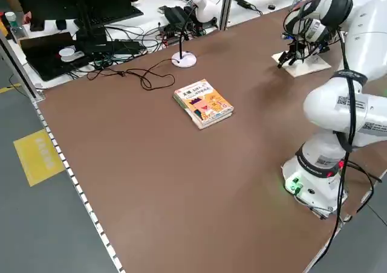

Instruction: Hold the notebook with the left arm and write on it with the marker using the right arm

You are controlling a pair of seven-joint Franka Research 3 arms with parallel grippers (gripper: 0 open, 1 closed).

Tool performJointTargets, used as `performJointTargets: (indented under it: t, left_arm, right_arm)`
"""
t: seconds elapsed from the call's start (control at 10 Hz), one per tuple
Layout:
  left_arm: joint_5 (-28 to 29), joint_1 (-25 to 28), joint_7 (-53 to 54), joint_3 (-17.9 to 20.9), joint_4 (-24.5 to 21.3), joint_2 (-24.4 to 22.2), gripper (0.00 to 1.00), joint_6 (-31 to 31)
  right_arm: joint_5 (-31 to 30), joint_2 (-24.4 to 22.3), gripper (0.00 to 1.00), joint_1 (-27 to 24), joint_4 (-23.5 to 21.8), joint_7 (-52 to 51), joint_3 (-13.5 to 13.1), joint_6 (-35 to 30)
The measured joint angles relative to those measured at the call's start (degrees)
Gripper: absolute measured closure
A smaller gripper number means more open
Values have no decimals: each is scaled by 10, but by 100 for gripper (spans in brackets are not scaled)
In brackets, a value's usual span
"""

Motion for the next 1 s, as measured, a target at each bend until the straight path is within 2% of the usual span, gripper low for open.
performJointTargets:
  t: [1.0]
  left_arm:
    - [0,0,0,0,0,0,0,0]
  right_arm:
    - [-2,5,83,-8,5,-15,-5,-2]
